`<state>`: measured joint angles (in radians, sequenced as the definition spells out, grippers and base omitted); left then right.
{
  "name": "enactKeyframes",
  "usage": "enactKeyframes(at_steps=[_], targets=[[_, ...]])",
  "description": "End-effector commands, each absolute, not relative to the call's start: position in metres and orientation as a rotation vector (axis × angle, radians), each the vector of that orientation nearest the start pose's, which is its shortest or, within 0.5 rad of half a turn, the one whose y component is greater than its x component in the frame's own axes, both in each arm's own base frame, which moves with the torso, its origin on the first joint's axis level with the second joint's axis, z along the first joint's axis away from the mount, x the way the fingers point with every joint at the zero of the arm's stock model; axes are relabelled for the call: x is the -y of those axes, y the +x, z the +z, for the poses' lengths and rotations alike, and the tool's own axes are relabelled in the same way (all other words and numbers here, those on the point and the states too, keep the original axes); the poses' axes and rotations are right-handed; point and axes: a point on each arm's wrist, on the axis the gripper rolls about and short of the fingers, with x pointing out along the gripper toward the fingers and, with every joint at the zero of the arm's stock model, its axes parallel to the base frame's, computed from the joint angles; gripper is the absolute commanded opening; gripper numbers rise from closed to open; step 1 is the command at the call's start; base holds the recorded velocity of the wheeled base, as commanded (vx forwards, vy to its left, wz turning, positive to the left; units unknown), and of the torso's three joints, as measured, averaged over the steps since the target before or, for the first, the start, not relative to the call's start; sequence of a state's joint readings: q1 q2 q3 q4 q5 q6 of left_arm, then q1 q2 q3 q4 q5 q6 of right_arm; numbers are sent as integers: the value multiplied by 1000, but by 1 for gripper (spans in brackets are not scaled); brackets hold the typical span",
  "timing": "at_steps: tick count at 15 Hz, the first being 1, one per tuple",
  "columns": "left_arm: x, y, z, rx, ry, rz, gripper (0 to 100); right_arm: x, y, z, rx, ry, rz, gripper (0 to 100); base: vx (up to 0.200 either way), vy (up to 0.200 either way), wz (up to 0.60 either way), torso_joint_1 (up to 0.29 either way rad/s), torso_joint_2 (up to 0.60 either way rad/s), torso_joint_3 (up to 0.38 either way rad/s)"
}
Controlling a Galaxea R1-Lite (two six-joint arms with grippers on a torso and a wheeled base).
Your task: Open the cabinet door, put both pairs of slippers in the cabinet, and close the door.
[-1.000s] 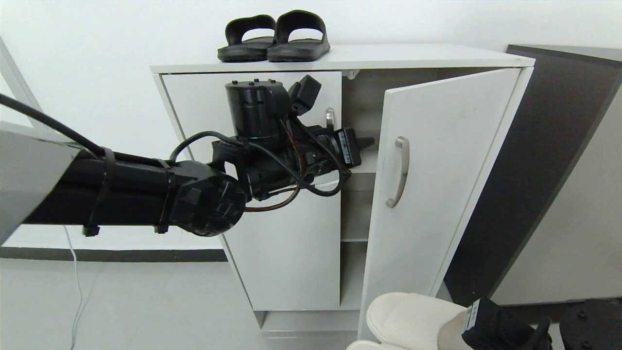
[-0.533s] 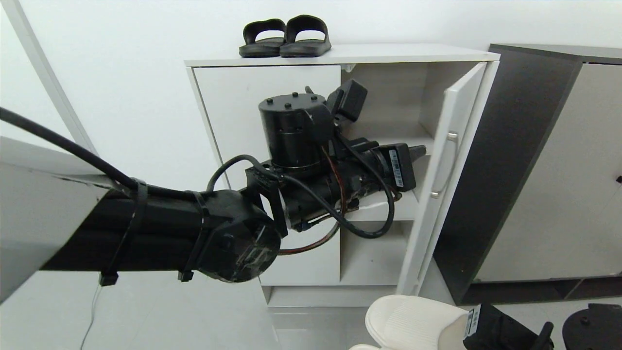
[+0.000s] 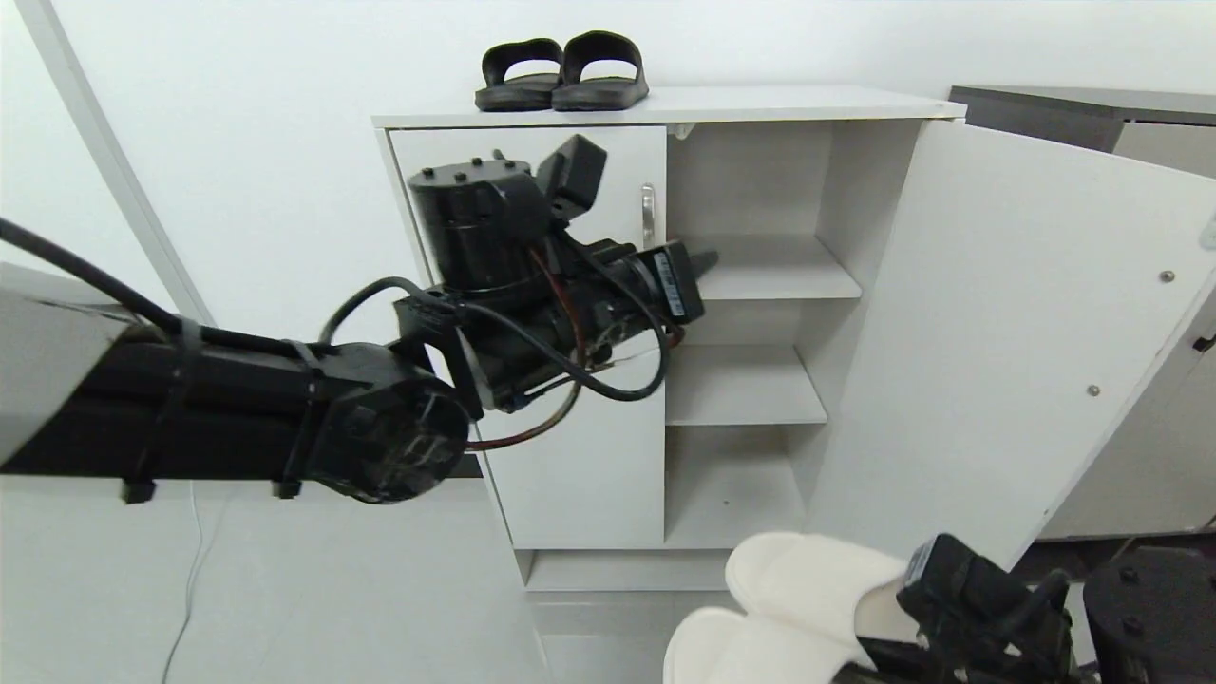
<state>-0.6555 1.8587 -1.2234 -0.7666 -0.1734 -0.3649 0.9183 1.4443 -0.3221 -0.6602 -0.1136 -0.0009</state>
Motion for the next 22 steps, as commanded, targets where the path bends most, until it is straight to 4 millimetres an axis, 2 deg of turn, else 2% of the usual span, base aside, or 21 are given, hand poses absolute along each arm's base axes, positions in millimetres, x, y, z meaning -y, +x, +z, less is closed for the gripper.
enactKeyframes(at_steps=[1,2,3,6,7,8,9,11,13,14,15,18,22], targets=[[176,274,284,63,-333,-707,0,-162,146,137,-384,-198,648,0,0,0,0,0,0,0],[164,262,290,76,-323,-673,0,-166,156,141,-371,-176,582,0,0,0,0,0,0,0],[140,233,300,80,-325,-621,0,-176,173,151,-334,-115,487,0,0,0,0,0,0,0],[86,160,301,55,-305,-472,0,-198,204,155,-304,-48,299,0,0,0,0,0,0,0],[69,131,293,44,-274,-410,0,-202,215,154,-292,-30,219,0,0,0,0,0,0,0],[56,111,285,46,-245,-356,0,-203,222,154,-282,-15,165,0,0,0,0,0,0,0],[36,82,264,49,-189,-244,0,-204,230,150,-278,-14,97,0,0,0,0,0,0,0],[9,48,226,66,-132,-41,0,-207,235,138,-294,-36,61,0,0,0,0,0,0,0],[-3,26,197,78,-120,137,0,-212,241,125,-298,-45,48,0,0,0,0,0,0,0],[-4,22,188,77,-118,186,0,-213,243,121,-292,-44,38,0,0,0,0,0,0,0],[-6,11,166,80,-103,253,0,-216,246,116,-282,-41,28,0,0,0,0,0,0,0],[-6,-3,122,67,-61,271,0,-215,245,113,-281,-43,27,0,0,0,0,0,0,0],[-5,-19,82,-3,-39,321,0,-215,245,110,-286,-48,26,0,0,0,0,0,0,0]])
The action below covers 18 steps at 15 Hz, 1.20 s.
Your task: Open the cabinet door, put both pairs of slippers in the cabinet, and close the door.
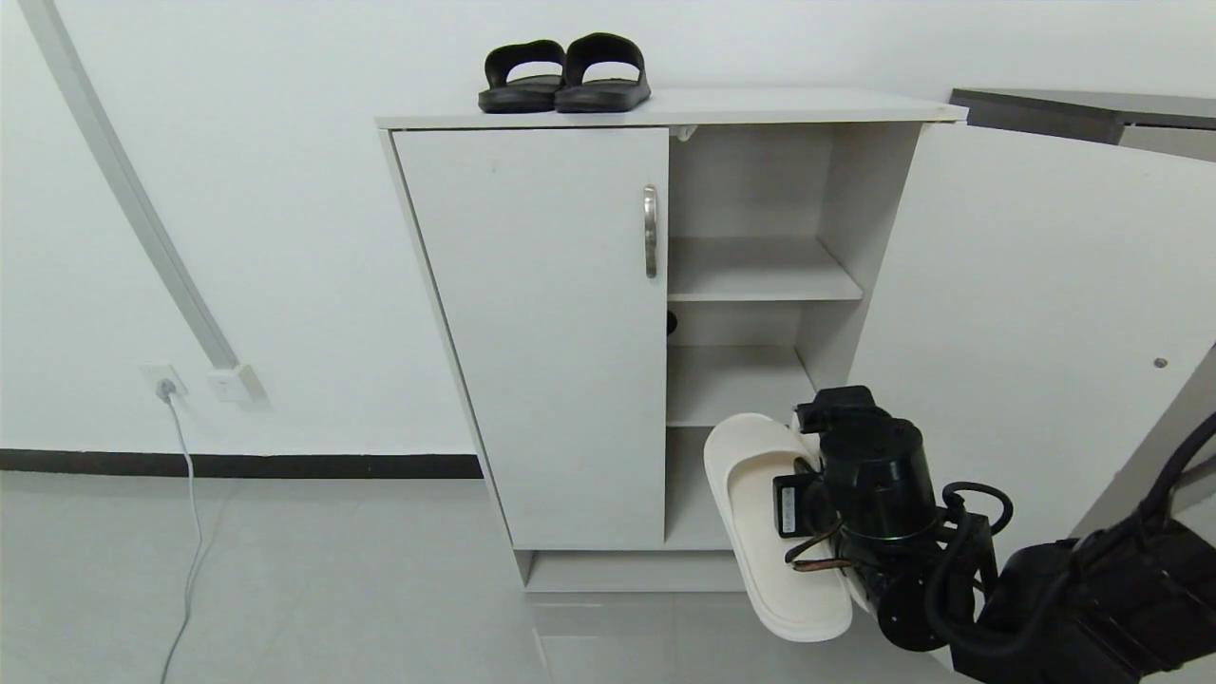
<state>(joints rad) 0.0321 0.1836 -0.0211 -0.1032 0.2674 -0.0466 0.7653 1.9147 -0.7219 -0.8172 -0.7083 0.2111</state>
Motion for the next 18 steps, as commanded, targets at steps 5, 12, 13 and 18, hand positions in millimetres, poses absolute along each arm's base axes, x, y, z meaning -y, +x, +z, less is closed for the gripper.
enactKeyframes(at_steps=[5,12,13,18], targets=[[-2,-23,80,40,21,108,0,-217,245,110,-278,-40,33,0,0,0,0,0,0,0],[0,-23,75,0,14,-6,0,-219,246,111,-274,-40,43,0,0,0,0,0,0,0],[0,-23,75,0,14,-6,0,-222,248,113,-263,-30,43,0,0,0,0,0,0,0],[0,-23,75,0,17,-6,0,-256,272,104,-222,-14,-59,0,0,0,0,0,0,0]])
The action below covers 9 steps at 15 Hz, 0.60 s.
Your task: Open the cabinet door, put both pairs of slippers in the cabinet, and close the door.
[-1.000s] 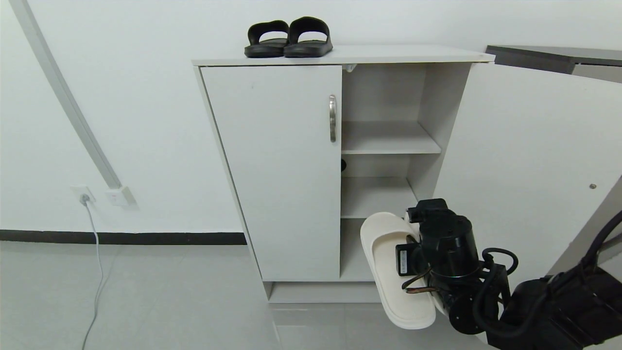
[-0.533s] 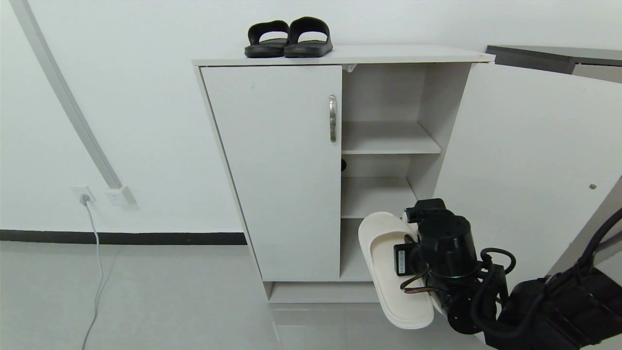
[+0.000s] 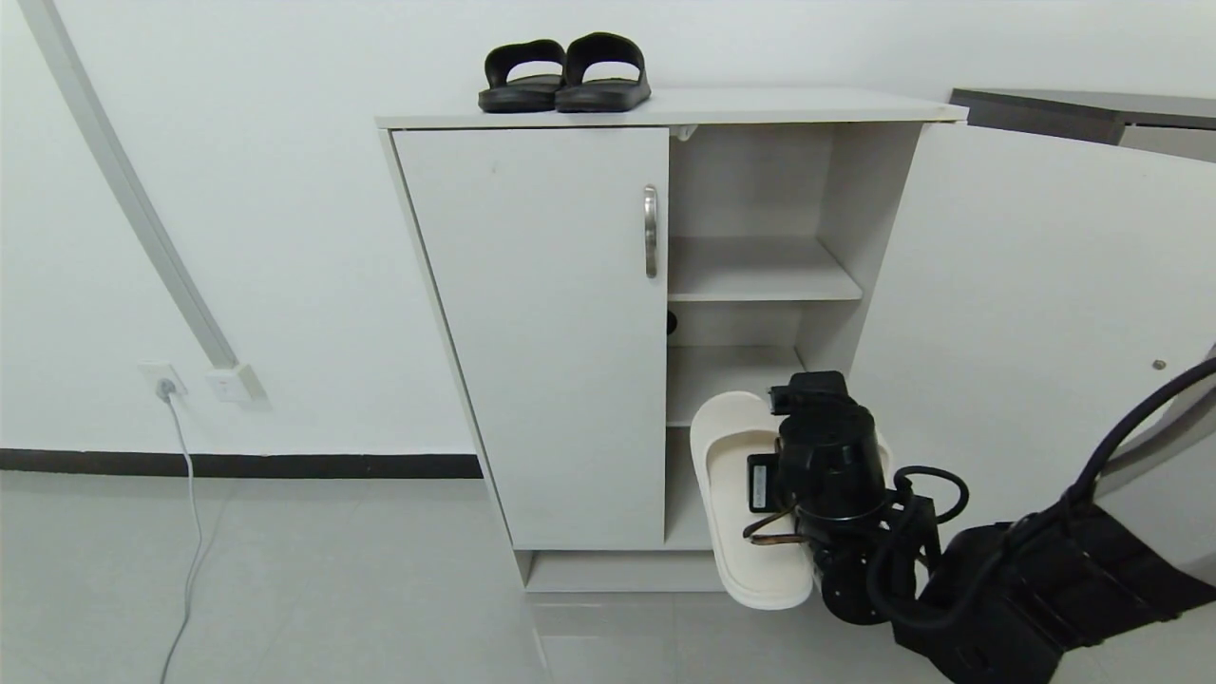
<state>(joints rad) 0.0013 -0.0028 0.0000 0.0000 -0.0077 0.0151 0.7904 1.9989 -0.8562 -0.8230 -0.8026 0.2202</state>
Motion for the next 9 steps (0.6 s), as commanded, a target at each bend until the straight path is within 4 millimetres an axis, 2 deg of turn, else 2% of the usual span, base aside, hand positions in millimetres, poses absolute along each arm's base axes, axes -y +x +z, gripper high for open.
enactKeyframes(at_steps=[1,4,9], targets=[[0,-23,75,0,15,-6,0,-267,276,103,-213,10,-67,0,0,0,0,0,0,0],[0,-23,75,0,15,-6,0,-272,276,104,-222,24,-64,0,0,0,0,0,0,0],[0,-23,75,0,12,-5,0,-271,275,104,-222,25,-65,0,0,-200,0,3,2,6]])
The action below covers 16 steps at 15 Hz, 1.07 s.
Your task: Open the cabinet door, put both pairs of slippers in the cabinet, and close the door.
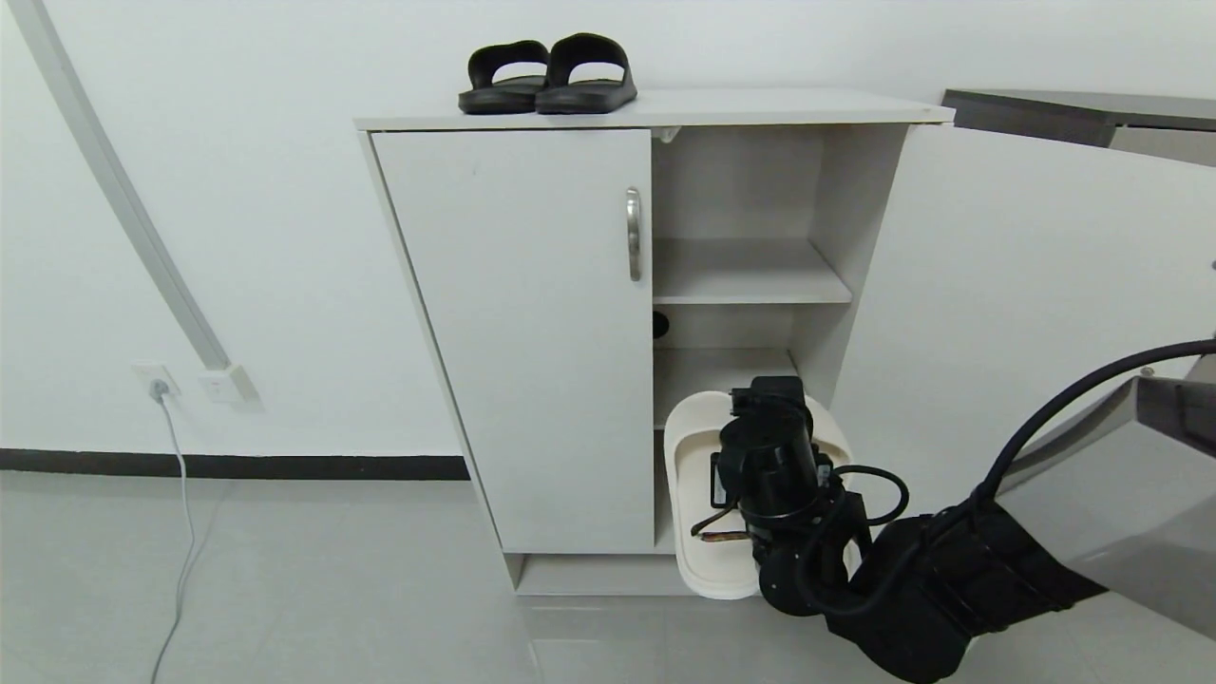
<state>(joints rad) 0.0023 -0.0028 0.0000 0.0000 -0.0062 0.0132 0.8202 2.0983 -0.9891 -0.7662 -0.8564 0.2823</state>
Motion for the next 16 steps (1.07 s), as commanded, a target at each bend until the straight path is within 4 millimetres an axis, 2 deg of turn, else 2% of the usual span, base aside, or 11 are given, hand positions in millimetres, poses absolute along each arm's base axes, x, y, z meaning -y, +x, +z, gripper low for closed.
enactKeyframes(at_steps=[1,3,5,8,16], targets=[[0,-23,75,0,12,-5,0,-271,275,104,-222,25,-68,0,0,-200,0,-2,2,2],[0,-23,75,0,12,-5,0,-272,276,101,-227,20,-66,0,0,0,0,0,0,0],[0,-23,75,0,12,-5,0,-276,280,88,-245,4,-58,0,0,0,0,0,0,0],[0,-23,75,0,14,-5,0,-293,288,73,-239,32,23,0,0,0,0,0,0,0],[0,-23,75,0,14,-5,0,-289,287,59,-271,4,17,0,0,0,0,0,0,0]])
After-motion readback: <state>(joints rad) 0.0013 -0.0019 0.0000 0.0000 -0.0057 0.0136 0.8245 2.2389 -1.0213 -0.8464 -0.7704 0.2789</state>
